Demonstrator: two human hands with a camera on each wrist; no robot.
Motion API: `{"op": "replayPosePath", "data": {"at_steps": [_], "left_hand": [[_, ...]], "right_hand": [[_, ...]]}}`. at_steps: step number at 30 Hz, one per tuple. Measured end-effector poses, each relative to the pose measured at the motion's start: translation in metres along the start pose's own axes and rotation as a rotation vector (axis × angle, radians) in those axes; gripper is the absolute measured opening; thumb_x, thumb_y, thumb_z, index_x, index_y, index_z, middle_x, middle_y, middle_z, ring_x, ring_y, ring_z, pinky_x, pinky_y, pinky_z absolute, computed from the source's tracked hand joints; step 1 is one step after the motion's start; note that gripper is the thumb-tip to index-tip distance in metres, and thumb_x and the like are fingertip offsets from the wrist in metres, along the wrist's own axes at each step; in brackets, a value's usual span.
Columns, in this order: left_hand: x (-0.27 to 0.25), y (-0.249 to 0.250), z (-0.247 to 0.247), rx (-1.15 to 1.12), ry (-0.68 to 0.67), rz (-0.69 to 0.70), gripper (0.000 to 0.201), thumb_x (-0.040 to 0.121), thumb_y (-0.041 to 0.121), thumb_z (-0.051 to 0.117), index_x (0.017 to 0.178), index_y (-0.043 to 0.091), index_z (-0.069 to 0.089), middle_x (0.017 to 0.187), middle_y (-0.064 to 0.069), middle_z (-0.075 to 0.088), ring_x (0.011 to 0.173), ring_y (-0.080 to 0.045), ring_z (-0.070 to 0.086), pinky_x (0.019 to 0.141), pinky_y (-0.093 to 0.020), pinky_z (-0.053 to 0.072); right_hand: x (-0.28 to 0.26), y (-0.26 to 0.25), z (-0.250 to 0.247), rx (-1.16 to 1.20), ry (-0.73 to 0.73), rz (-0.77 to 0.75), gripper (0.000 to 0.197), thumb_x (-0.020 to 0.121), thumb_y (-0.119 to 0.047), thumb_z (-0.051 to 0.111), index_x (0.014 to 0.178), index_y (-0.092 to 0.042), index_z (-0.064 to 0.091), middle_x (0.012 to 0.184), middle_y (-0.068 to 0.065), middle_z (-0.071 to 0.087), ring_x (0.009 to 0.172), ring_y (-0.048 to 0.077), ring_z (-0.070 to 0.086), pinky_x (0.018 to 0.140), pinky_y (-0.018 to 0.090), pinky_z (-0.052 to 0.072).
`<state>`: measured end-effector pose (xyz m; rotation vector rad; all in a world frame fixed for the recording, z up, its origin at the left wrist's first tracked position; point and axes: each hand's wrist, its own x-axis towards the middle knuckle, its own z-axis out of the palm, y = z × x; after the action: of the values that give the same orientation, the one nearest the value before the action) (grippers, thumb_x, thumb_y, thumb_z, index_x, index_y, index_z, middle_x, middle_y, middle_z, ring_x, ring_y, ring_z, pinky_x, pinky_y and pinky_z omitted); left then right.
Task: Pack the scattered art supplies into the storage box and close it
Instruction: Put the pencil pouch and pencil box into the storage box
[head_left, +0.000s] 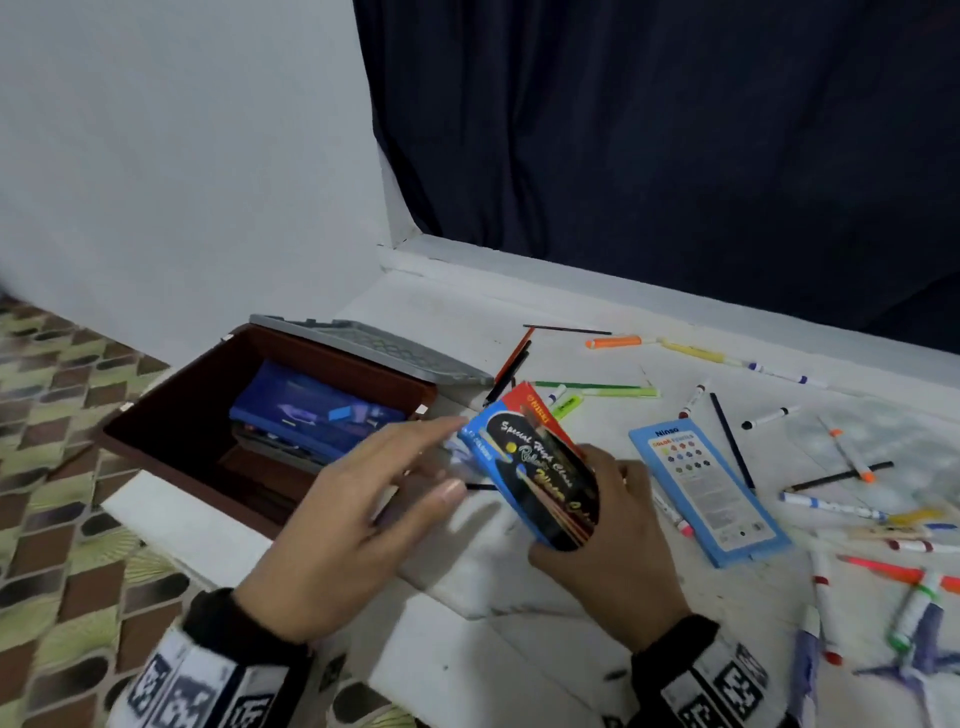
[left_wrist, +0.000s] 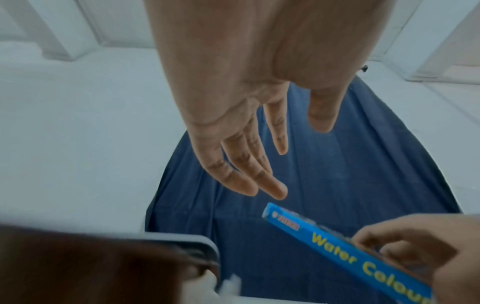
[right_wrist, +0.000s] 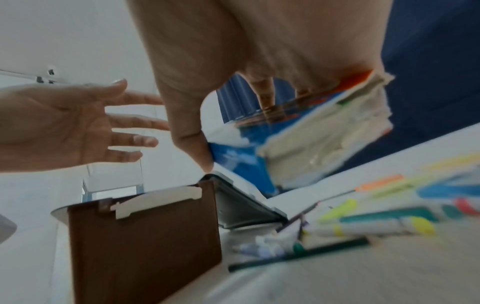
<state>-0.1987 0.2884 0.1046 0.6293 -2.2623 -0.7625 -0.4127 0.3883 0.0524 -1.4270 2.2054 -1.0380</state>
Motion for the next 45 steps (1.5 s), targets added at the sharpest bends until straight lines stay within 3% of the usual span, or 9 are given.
{"op": "replayPosePath", "data": {"at_steps": [7,12,15,21,27,31,35,41,45], "left_hand": [[0.007,-0.067,-0.087,0.015,0.123,0.033,0.042,0.095,0.04,0.054,0.135,0.027,0.056,0.121,0.009,0.062,0.099,-0.016,0.062,0.089,-0.017,0.044],[-0.002,-0.139,-0.154,-0.035,0.135,0.005,0.041,0.096,0.045,0.048,0.133,0.03,0.056,0.122,0.008,0.063,0.1,-0.018,0.061,0.087,-0.022,0.046],[-0.005,-0.182,-0.183,0.062,0.073,-0.033,0.043,0.096,0.05,0.045,0.134,0.031,0.056,0.123,0.013,0.061,0.113,-0.015,0.059,0.097,-0.028,0.044],[0.003,-0.248,-0.205,0.219,-0.105,-0.085,0.053,0.095,0.063,0.033,0.136,0.036,0.052,0.126,0.015,0.055,0.123,-0.011,0.048,0.104,-0.024,0.034],[0.001,-0.256,-0.201,0.216,-0.082,-0.069,0.051,0.095,0.06,0.035,0.137,0.035,0.05,0.128,0.016,0.051,0.123,-0.009,0.042,0.105,-0.043,0.04],[-0.003,-0.261,-0.2,0.233,-0.074,-0.097,0.055,0.093,0.06,0.037,0.14,0.034,0.048,0.136,0.013,0.05,0.126,-0.012,0.043,0.105,-0.044,0.04],[-0.003,-0.265,-0.198,0.292,-0.133,-0.109,0.061,0.089,0.062,0.035,0.144,0.038,0.042,0.146,0.016,0.043,0.131,-0.008,0.041,0.105,-0.037,0.034],[-0.002,-0.266,-0.199,0.309,-0.156,-0.092,0.058,0.088,0.062,0.035,0.139,0.038,0.046,0.142,0.017,0.045,0.13,-0.008,0.04,0.104,-0.035,0.032],[-0.002,-0.266,-0.198,0.298,-0.145,-0.086,0.058,0.088,0.061,0.036,0.14,0.037,0.046,0.139,0.017,0.046,0.127,-0.008,0.042,0.101,-0.033,0.032]], "right_hand": [[0.023,-0.088,0.046,0.12,0.279,-0.197,0.088,0.063,-0.032,0.082,0.14,-0.034,0.04,0.122,-0.013,0.043,0.11,-0.003,0.052,0.081,0.004,0.044],[0.035,-0.145,0.089,0.102,0.297,-0.324,0.075,0.07,-0.035,0.084,0.135,-0.032,0.047,0.126,-0.019,0.051,0.117,0.004,0.053,0.093,0.017,0.047],[0.039,-0.166,0.108,0.096,0.092,-0.278,0.069,0.073,-0.05,0.079,0.133,-0.039,0.047,0.122,-0.023,0.056,0.115,0.001,0.057,0.092,0.026,0.051],[0.047,-0.183,0.134,-0.278,-0.228,-0.236,0.063,0.072,-0.074,0.063,0.126,-0.043,0.054,0.12,-0.028,0.058,0.108,-0.004,0.053,0.094,0.023,0.046],[0.064,-0.184,0.147,-0.428,-0.469,-0.18,0.06,0.078,-0.079,0.05,0.129,-0.048,0.053,0.121,-0.025,0.062,0.109,-0.003,0.056,0.098,0.025,0.044],[0.068,-0.188,0.163,-0.613,-0.481,-0.191,0.052,0.084,-0.069,0.051,0.132,-0.047,0.049,0.126,-0.019,0.06,0.115,0.005,0.053,0.097,0.03,0.044],[0.069,-0.187,0.172,-0.786,-0.462,-0.186,0.045,0.082,-0.056,0.06,0.125,-0.041,0.056,0.118,-0.011,0.063,0.109,0.014,0.059,0.085,0.031,0.047],[0.071,-0.188,0.177,-0.939,-0.468,-0.11,0.052,0.079,-0.065,0.06,0.114,-0.027,0.064,0.108,-0.002,0.067,0.099,0.024,0.063,0.082,0.033,0.047],[0.072,-0.187,0.178,-0.816,-0.44,-0.134,0.051,0.083,-0.072,0.049,0.104,-0.029,0.067,0.098,-0.003,0.068,0.093,0.021,0.063,0.076,0.032,0.043]]}}
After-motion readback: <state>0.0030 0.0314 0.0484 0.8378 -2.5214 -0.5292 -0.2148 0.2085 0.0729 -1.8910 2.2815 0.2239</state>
